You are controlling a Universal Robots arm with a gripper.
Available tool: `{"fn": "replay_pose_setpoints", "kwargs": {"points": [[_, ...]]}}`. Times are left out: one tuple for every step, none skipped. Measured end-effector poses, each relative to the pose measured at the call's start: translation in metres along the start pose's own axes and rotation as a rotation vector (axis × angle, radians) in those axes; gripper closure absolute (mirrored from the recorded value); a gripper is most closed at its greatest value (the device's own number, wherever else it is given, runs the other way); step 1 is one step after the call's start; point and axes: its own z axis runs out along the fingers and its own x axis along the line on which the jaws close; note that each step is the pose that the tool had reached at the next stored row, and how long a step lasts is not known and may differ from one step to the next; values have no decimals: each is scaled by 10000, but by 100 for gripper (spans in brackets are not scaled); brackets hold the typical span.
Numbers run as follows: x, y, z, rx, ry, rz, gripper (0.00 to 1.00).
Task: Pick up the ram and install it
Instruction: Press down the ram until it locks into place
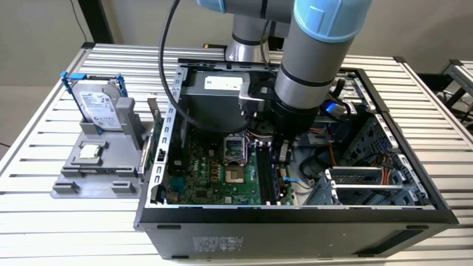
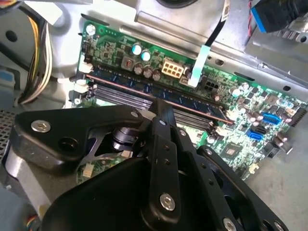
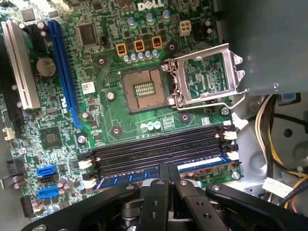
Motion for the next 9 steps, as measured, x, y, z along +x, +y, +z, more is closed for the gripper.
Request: {"fn": "replay_pose_setpoints", "kwargs": {"points": [[8,-2,0,-27,14,-16,100],[14,-8,0,-67,25,-34,100],[16,-17,1,-103,36,-62,100],[15,-31,1,-116,41,-109,100],[14,-43,2,-117,43,-160,100],[11,-55,2,-117,48,-247,100],[10,-60,4,-117,50,-331,100],[10,-60,4,-117,50,-346,100],[10,-60,4,-117,50,-346,100]]}}
